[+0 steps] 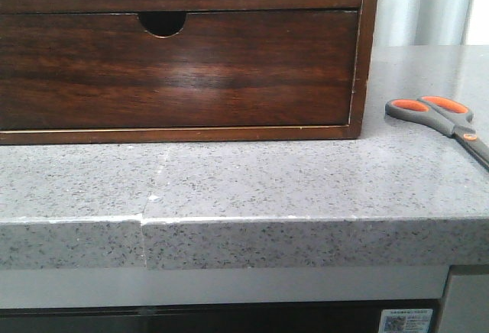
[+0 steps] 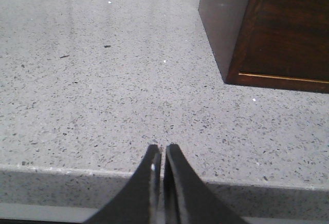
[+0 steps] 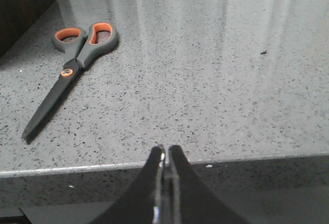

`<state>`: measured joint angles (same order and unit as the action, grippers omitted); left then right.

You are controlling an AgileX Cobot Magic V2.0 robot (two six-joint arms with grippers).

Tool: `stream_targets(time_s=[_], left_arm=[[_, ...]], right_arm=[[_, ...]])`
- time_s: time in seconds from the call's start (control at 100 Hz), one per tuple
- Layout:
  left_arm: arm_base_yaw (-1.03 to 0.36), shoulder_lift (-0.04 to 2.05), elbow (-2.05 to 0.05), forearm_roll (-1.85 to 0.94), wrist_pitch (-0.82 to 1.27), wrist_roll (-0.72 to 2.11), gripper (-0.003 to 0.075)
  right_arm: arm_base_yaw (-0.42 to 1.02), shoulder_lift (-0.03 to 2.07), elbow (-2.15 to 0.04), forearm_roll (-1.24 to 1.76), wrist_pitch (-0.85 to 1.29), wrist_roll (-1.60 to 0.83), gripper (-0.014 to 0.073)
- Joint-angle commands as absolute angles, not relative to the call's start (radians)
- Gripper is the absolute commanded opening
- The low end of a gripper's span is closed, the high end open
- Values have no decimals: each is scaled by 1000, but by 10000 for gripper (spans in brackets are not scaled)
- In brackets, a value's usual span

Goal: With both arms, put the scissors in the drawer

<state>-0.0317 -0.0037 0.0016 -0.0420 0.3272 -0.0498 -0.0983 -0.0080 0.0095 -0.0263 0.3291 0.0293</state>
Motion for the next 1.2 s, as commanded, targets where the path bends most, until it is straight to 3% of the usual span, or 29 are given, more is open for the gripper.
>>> stream_targets(time_s=[0.0, 1.19], left_arm=[[-29, -33, 21, -47, 269, -49, -22], [-29, -33, 21, -34, 266, -49, -22]], right_arm=[[-104, -28, 40, -34, 315, 23, -42], [-104, -28, 40, -34, 315, 23, -42]])
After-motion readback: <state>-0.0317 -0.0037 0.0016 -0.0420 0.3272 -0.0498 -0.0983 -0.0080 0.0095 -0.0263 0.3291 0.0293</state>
